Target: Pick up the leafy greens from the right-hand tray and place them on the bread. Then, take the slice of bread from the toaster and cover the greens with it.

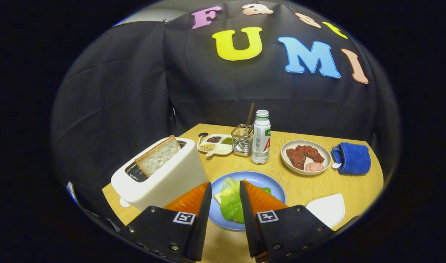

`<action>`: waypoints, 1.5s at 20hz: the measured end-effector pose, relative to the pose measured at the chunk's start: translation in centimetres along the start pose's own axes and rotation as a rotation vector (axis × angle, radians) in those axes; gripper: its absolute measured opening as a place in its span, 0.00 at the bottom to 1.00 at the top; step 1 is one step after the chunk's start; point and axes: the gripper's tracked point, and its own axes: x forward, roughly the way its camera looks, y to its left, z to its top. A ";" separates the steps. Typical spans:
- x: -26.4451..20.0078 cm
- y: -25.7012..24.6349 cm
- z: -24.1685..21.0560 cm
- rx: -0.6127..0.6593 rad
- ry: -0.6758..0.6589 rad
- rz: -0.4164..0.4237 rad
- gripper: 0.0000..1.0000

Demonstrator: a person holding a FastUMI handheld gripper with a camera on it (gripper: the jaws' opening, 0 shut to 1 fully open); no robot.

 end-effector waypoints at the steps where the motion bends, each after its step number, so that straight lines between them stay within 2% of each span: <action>1: -0.3 0.3 0.2 0.008 -0.026 0.000 0.47; 3: -0.9 2.1 0.7 0.028 -0.088 0.020 0.47; 6: -1.8 4.8 1.6 -0.019 -0.162 0.039 0.47; 13: -1.5 13.2 1.1 -0.160 -0.196 0.110 0.47; 18: 1.0 15.7 1.3 -0.187 -0.200 0.067 0.47; 22: 3.8 15.1 0.5 -0.178 -0.159 -0.010 0.47; 25: 4.7 14.5 1.5 -0.160 -0.199 -0.077 0.46; 27: 5.5 14.7 1.5 -0.164 -0.206 -0.072 0.46; 28: 5.8 15.2 1.4 -0.153 -0.204 -0.059 0.40; 29: 5.8 15.1 1.7 -0.153 -0.218 -0.062 0.29; 30: 5.6 14.3 1.8 -0.164 -0.220 -0.087 0.22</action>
